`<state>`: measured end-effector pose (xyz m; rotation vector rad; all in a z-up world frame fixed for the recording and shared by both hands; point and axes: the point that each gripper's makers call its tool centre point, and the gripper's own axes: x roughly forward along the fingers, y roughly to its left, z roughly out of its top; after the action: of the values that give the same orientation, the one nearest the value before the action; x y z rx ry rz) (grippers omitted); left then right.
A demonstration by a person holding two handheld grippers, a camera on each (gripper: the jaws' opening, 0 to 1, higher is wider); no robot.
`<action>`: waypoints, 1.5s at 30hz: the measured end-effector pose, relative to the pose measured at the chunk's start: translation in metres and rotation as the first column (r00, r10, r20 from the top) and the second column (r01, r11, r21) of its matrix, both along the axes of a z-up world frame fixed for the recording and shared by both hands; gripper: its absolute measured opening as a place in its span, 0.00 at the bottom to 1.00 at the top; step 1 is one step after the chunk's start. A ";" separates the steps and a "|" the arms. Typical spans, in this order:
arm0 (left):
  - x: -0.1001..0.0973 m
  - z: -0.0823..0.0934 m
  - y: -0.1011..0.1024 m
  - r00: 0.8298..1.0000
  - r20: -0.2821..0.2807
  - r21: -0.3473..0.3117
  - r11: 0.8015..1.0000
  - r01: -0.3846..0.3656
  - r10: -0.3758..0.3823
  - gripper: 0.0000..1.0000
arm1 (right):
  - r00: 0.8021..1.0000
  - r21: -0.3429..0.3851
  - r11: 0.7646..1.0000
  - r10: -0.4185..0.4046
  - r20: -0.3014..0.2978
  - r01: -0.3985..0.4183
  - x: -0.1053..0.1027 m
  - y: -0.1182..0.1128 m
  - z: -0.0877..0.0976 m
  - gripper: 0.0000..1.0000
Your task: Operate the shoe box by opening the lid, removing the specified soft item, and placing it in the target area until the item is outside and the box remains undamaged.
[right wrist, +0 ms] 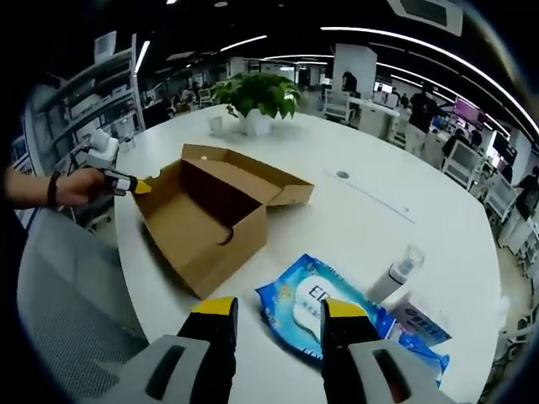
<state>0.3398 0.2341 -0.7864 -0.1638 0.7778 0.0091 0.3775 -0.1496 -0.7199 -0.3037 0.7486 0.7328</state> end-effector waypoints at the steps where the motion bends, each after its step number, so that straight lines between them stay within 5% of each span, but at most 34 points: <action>1: 0.000 0.000 0.000 1.000 0.000 -0.001 1.000 -0.001 0.001 0.04 | 1.000 0.005 1.000 -0.002 0.000 0.002 0.002 0.002 0.000 0.36; 18: 0.000 -0.001 -0.001 1.000 -0.004 0.013 1.000 0.015 -0.015 0.04 | 0.999 0.106 0.994 -0.033 -0.031 0.036 0.048 0.064 -0.002 0.34; 45: 0.001 -0.002 0.000 1.000 -0.006 0.008 1.000 0.011 -0.011 0.04 | 0.998 0.106 0.993 -0.042 -0.050 0.047 0.128 0.102 -0.009 0.32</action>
<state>0.3408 0.2343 -0.7880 -0.1520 0.7850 0.0023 0.5057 -0.0475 -0.7288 -0.1717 0.7558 0.7371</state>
